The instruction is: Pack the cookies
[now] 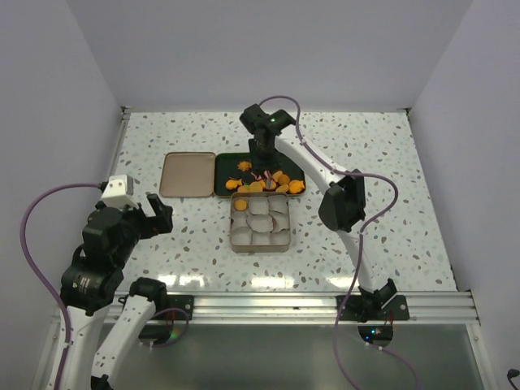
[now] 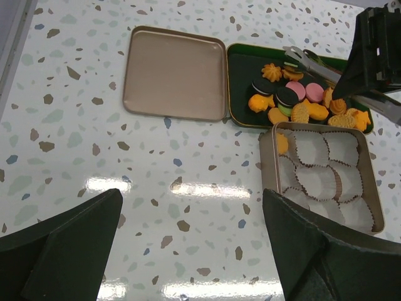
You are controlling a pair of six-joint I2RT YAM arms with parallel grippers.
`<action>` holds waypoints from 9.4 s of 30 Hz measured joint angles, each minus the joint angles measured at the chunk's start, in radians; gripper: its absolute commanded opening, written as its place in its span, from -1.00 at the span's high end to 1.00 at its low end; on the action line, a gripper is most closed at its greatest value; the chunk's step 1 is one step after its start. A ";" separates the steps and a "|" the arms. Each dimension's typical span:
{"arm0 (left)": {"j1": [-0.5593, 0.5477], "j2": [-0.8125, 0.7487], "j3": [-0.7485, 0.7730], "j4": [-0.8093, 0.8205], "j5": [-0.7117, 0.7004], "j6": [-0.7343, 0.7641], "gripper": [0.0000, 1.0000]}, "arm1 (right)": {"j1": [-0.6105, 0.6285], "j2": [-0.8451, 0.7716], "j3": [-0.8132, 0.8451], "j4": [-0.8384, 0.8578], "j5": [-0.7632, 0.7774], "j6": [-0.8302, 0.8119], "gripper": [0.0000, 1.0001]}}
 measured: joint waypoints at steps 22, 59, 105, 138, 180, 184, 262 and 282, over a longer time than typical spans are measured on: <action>-0.001 0.001 0.000 0.000 0.003 0.006 -1.00 | 0.053 -0.685 -0.540 0.054 -0.058 0.033 0.20; -0.002 -0.042 0.000 0.000 0.007 0.006 -1.00 | 0.163 -0.600 -0.563 0.072 -0.046 0.029 -0.08; -0.002 0.003 0.000 0.001 0.032 0.007 -1.00 | -0.003 -0.060 -0.090 0.015 -0.043 -0.084 0.33; -0.002 0.003 0.000 0.001 0.039 0.007 -1.00 | -0.048 -0.783 -0.652 0.091 -0.159 -0.061 1.00; -0.002 -0.013 0.000 0.001 0.042 0.007 -1.00 | -0.029 -0.861 -0.897 0.134 -0.168 -0.037 0.16; -0.002 -0.013 0.000 0.001 0.042 0.007 -1.00 | -0.029 -0.859 -0.892 0.133 -0.154 -0.035 0.11; -0.002 -0.028 0.000 0.001 0.042 0.007 -1.00 | -0.110 -0.638 -0.864 0.090 -0.121 0.110 -0.01; -0.002 -0.034 0.000 0.001 0.042 0.007 -1.00 | -0.111 -0.565 -0.801 0.080 -0.138 0.120 0.49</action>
